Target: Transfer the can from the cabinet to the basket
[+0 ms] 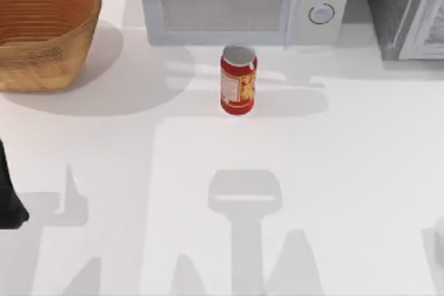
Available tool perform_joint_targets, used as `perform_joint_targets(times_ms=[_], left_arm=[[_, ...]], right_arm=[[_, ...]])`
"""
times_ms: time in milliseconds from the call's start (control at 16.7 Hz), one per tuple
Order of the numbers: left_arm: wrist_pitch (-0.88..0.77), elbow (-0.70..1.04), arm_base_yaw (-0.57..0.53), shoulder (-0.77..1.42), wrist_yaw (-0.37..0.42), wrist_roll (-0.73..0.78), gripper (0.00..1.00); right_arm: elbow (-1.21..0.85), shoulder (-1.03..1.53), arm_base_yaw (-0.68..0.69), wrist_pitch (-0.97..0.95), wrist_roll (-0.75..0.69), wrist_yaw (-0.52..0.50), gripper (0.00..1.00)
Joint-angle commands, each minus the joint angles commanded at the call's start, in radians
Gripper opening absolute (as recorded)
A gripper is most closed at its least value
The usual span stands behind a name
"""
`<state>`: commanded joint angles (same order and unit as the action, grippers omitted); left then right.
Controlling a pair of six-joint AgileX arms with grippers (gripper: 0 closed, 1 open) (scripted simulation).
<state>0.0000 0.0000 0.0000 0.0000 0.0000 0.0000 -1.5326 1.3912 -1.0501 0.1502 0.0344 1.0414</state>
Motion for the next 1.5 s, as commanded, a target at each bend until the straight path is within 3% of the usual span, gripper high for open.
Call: perform_joint_targets(times_ms=[300,660,840,1140,1500], left_arm=[[0.000,0.000,0.000,0.000,0.000,0.000,1.00],[0.000,0.000,0.000,0.000,0.000,0.000,1.00],[0.000,0.000,0.000,0.000,0.000,0.000,1.00],[0.000,0.000,0.000,0.000,0.000,0.000,1.00],[0.000,0.000,0.000,0.000,0.000,0.000,1.00]], right_arm=[[-0.199,-0.049,0.008,0.214,0.000,-0.009,1.00],[-0.212,-0.050,0.006,0.224,0.000,-0.010,1.00],[-0.219,-0.046,0.066,0.228,-0.001,-0.070,1.00],[-0.241,-0.037,0.355,0.247,-0.004,-0.360,1.00],[-0.241,-0.047,0.894,0.270,-0.010,-0.899,1.00]])
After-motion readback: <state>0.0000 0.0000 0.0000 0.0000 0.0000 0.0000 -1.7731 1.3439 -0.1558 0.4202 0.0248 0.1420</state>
